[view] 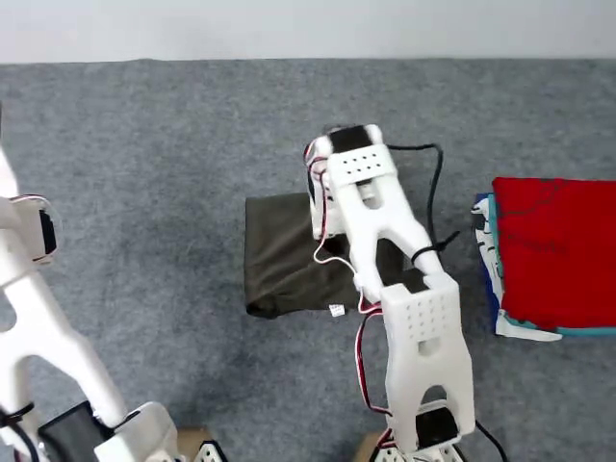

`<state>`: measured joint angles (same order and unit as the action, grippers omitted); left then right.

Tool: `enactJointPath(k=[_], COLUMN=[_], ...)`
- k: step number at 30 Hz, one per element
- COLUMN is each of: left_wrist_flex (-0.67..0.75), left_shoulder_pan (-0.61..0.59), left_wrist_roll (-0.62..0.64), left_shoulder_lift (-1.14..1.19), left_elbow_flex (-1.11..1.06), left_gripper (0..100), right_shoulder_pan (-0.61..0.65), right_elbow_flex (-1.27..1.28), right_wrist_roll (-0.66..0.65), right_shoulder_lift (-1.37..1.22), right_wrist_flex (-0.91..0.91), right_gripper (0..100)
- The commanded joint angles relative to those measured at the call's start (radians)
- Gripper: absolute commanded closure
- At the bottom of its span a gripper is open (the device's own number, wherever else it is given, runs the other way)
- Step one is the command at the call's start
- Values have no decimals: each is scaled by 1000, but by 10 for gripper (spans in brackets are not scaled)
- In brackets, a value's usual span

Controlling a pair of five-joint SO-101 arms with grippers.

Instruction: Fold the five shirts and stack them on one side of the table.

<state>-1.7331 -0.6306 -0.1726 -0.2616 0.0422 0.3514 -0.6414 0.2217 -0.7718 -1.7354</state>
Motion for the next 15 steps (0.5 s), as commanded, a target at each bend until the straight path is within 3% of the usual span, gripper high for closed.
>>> enactJointPath(k=[1, 8, 14, 15], left_wrist_flex=[-12, -12, -11, -11], left_shoulder_pan=[2, 2, 0, 0], left_wrist_roll=[-8, -8, -63, -68], left_shoulder_lift=[-31, -32, -38, -38], left_elbow_flex=[2, -5, -73, -73], left_gripper=[995, 995, 995, 995], right_shoulder_pan=[-15, -38, -47, -53], right_elbow_flex=[-5, -6, -6, -6], right_wrist_roll=[12, 8, -68, -72], right_shoulder_lift=[-44, -174, -174, -170], right_wrist_flex=[35, 47, 45, 45], right_gripper=[636, 666, 976, 985])
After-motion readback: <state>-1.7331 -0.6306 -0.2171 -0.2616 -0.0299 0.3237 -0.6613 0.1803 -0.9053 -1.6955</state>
